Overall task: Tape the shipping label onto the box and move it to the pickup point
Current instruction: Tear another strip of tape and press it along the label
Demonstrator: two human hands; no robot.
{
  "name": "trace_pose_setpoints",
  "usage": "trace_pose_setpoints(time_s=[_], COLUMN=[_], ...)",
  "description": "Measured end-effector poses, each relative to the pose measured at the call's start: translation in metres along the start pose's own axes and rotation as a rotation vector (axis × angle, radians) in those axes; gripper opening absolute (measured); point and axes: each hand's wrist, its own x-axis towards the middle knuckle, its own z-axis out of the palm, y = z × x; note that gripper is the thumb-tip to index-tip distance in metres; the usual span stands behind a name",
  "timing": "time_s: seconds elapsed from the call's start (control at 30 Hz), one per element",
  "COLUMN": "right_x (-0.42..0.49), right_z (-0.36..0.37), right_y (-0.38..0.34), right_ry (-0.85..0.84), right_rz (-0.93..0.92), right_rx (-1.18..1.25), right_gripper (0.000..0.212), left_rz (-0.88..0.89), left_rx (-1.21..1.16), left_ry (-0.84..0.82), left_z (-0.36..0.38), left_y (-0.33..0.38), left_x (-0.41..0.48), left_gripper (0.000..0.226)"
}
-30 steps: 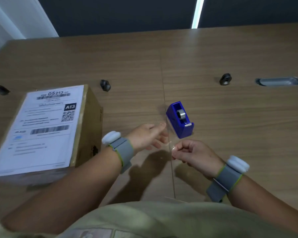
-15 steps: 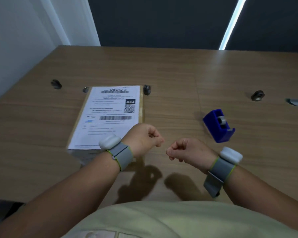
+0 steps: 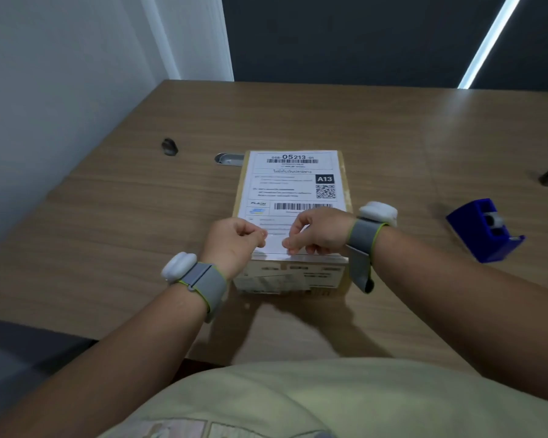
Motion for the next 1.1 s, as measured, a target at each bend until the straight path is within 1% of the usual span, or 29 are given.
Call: trace_pose_setpoints(time_s=[0.2,0.3,0.37,0.47,0.6,0.7,0.8,0.97,1.1], right_x=[0.024,0.031,0.034,0.039,0.046,0.049,0.052,0.051,0.052], right_z=[0.023,0.031,0.033,0.037,0.041,0.044,0.045,0.045,0.046], right_y=[-0.024,-0.028,-0.028,-0.031,-0.036,-0.04,-0.042,-0.044,-0.043], right_ry=[-0.065,-0.094,-0.096,-0.082,-0.052,-0.085,-0.081,-0.083,-0.076], right_rz=[0.047,0.08,0.091,0.097,0.104,0.128,0.148,0.165,0.182], right_rx=[-0.111,-0.175,-0.206,-0.321,-0.462,-0.536,-0.553,-0.5,-0.482], right_gripper=[0.012,0.019,0.022,0.026,0.034,0.036,0.039,0.025,0.022], left_rz=[-0.041,-0.047,-0.034,-0.004,0.033,0.097,0.136,0.178,0.201], left_rx=[-0.01,0.002,0.068,0.195,0.31,0.405,0.468,0.515,0.533], left_ry=[0.097,0.126,0.146,0.17,0.16,0.163,0.168,0.177,0.179], left_z=[-0.012,-0.014,-0.014,-0.013,-0.009,-0.01,-0.011,-0.01,-0.008], left_y=[-0.029,-0.041,-0.045,-0.047,-0.048,-0.049,-0.051,-0.055,-0.06], left_x=[0.003,0.006,0.006,0.007,0.008,0.006,0.005,0.005,0.002], left_gripper=[0.015,0.016,0.011,0.009,0.009,0.012,0.014,0.016,0.018])
